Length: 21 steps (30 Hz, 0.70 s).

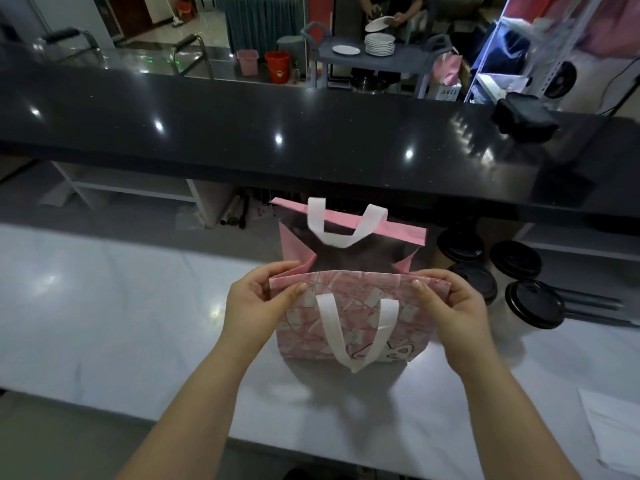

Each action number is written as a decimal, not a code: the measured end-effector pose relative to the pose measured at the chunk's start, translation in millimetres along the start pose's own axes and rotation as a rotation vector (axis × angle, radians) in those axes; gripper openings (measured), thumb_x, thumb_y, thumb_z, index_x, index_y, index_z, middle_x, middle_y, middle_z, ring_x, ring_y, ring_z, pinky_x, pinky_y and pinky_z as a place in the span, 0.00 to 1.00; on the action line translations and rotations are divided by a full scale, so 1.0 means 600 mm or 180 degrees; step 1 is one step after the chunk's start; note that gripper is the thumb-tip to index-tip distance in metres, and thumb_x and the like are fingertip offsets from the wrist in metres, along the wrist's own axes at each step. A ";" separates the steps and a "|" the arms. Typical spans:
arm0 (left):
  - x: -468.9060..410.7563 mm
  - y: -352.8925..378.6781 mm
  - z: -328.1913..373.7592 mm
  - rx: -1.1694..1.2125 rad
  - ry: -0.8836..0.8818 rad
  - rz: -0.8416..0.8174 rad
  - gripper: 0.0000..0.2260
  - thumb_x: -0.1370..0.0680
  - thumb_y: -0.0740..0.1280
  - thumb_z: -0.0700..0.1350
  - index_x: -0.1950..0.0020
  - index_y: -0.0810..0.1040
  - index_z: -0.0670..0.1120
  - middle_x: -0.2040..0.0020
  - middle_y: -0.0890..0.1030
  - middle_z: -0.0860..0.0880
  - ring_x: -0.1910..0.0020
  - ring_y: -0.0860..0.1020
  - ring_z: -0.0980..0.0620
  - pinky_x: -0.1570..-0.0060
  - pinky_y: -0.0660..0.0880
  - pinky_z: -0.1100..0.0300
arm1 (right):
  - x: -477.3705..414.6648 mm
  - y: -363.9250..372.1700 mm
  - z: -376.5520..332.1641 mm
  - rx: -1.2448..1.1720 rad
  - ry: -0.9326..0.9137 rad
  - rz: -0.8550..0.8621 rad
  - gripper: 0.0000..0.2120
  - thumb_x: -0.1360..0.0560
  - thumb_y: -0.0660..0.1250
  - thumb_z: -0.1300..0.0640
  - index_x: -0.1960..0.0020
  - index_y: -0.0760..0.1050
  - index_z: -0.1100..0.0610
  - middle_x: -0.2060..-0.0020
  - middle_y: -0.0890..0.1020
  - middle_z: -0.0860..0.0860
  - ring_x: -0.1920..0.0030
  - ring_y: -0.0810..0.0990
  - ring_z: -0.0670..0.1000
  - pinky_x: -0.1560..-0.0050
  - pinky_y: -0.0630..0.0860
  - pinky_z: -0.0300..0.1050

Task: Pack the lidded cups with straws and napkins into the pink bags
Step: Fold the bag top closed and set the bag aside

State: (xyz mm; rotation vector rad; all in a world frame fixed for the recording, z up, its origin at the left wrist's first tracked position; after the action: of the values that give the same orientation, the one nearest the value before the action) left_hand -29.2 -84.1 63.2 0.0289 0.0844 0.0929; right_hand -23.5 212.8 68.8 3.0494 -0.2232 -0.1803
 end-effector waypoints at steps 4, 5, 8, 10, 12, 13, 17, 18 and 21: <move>-0.004 -0.017 -0.002 0.0052 -0.0034 0.0392 0.06 0.34 0.76 0.47 0.58 0.87 0.53 0.59 0.86 0.48 0.59 0.85 0.51 0.59 0.81 0.61 | 0.002 0.009 -0.006 0.0041 -0.0094 0.0031 0.07 0.32 0.73 0.57 0.55 0.83 0.58 0.57 0.85 0.57 0.53 0.84 0.59 0.54 0.81 0.54; -0.007 -0.023 -0.003 0.0090 -0.0057 0.0455 0.06 0.34 0.76 0.47 0.59 0.86 0.52 0.60 0.86 0.48 0.59 0.85 0.51 0.60 0.81 0.62 | 0.002 0.012 -0.008 0.0035 -0.0089 0.0007 0.06 0.32 0.73 0.57 0.56 0.83 0.56 0.58 0.85 0.56 0.54 0.84 0.58 0.55 0.81 0.52; -0.014 -0.032 -0.005 0.0120 -0.0071 0.0433 0.06 0.35 0.76 0.47 0.59 0.86 0.53 0.59 0.86 0.48 0.59 0.85 0.51 0.60 0.81 0.62 | 0.001 0.019 -0.009 -0.0004 -0.0058 -0.0092 0.06 0.34 0.73 0.58 0.56 0.83 0.57 0.61 0.86 0.52 0.59 0.84 0.49 0.60 0.80 0.41; -0.017 -0.031 -0.010 0.0117 -0.0078 0.0348 0.06 0.34 0.75 0.47 0.58 0.86 0.53 0.59 0.86 0.48 0.58 0.85 0.50 0.59 0.81 0.61 | -0.001 0.021 -0.002 0.0038 -0.0006 -0.0122 0.07 0.33 0.73 0.63 0.56 0.80 0.60 0.63 0.85 0.49 0.61 0.83 0.45 0.63 0.79 0.36; -0.019 -0.031 -0.019 0.0260 -0.0123 0.0277 0.07 0.34 0.76 0.45 0.57 0.86 0.51 0.58 0.86 0.47 0.58 0.85 0.50 0.60 0.80 0.61 | -0.004 0.018 0.004 0.0110 0.0042 -0.0146 0.07 0.33 0.73 0.68 0.56 0.78 0.62 0.66 0.84 0.48 0.63 0.83 0.44 0.64 0.78 0.36; -0.020 -0.034 -0.024 0.0335 -0.0148 0.0256 0.07 0.34 0.76 0.44 0.57 0.85 0.51 0.58 0.86 0.47 0.59 0.85 0.51 0.61 0.80 0.62 | -0.007 0.016 0.005 0.0149 0.0048 -0.0179 0.09 0.33 0.73 0.70 0.57 0.78 0.61 0.67 0.84 0.48 0.64 0.82 0.44 0.64 0.78 0.36; -0.028 -0.053 -0.027 0.0232 -0.0121 0.0267 0.06 0.33 0.75 0.49 0.57 0.85 0.52 0.56 0.86 0.49 0.56 0.84 0.51 0.62 0.79 0.64 | -0.022 0.006 -0.001 0.0147 0.0066 -0.0486 0.10 0.37 0.74 0.67 0.57 0.79 0.60 0.65 0.85 0.47 0.62 0.83 0.44 0.62 0.79 0.36; -0.032 -0.055 -0.025 0.0166 -0.0064 0.0239 0.05 0.32 0.75 0.51 0.58 0.85 0.53 0.53 0.86 0.51 0.54 0.84 0.52 0.61 0.79 0.65 | -0.026 0.004 0.000 0.0089 0.0091 -0.0562 0.09 0.37 0.73 0.65 0.58 0.81 0.59 0.60 0.85 0.48 0.58 0.84 0.46 0.59 0.79 0.37; -0.055 -0.046 -0.019 0.0109 0.0032 -0.0047 0.03 0.32 0.75 0.50 0.61 0.86 0.53 0.35 0.77 0.61 0.41 0.77 0.66 0.56 0.77 0.70 | -0.044 0.001 0.004 0.0258 0.0112 -0.0633 0.05 0.37 0.75 0.59 0.62 0.83 0.52 0.38 0.79 0.44 0.38 0.77 0.48 0.46 0.78 0.48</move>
State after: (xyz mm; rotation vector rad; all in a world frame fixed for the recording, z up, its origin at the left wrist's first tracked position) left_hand -60.2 -114.1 53.8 0.0619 0.0964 0.0768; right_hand -49.9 215.7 69.4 3.1492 0.0777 -0.1324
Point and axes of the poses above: each hand's wrist, its own x-axis away from the middle knuckle, its own y-axis out of the palm, z = x × y, the point moved 10 cm from there along -x, towards the middle knuckle
